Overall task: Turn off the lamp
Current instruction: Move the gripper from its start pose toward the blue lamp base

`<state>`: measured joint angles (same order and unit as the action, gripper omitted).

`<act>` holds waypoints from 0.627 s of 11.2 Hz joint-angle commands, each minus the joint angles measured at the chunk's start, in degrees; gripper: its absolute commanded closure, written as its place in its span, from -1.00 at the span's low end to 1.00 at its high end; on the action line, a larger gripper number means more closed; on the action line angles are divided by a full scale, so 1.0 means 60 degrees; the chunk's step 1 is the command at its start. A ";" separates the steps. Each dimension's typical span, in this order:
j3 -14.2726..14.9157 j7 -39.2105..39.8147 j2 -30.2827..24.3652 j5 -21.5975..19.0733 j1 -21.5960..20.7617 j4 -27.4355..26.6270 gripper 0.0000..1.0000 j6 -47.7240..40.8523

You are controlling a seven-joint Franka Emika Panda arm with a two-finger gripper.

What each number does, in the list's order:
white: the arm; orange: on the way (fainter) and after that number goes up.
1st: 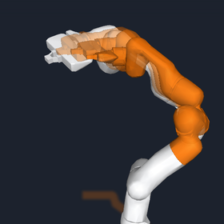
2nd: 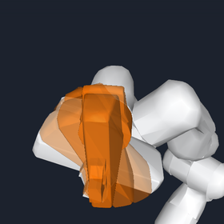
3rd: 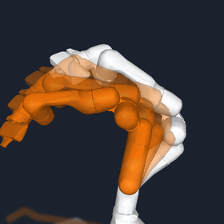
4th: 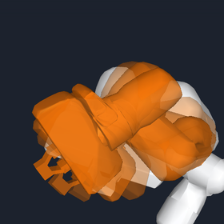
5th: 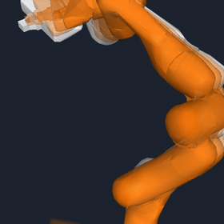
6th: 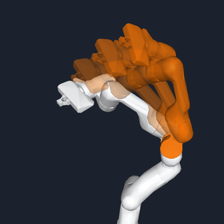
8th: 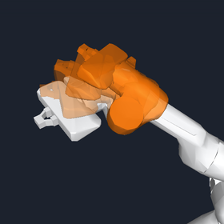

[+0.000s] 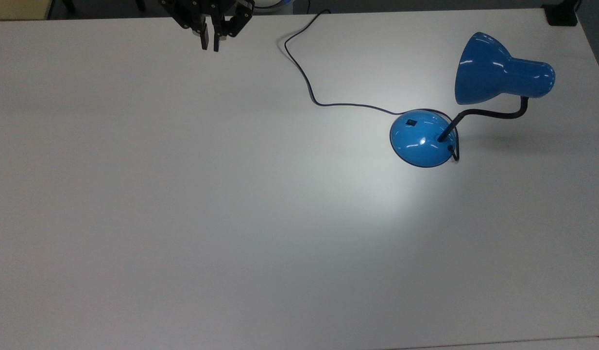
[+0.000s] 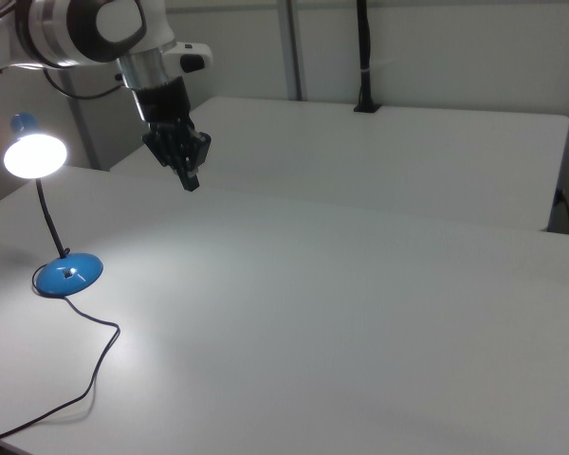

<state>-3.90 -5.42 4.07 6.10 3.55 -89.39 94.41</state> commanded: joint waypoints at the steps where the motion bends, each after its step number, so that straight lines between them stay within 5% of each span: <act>1: 0.0109 0.0318 0.0097 -0.0050 -0.0196 0.0059 1.00 -0.0121; 3: 0.0094 0.0347 0.0112 -0.0400 -0.0386 -0.0277 1.00 0.0711; 7: 0.0094 0.1238 0.0360 -0.0343 -0.1833 -0.1082 1.00 0.1285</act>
<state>-4.17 -1.62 6.24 4.51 -2.93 -92.66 99.65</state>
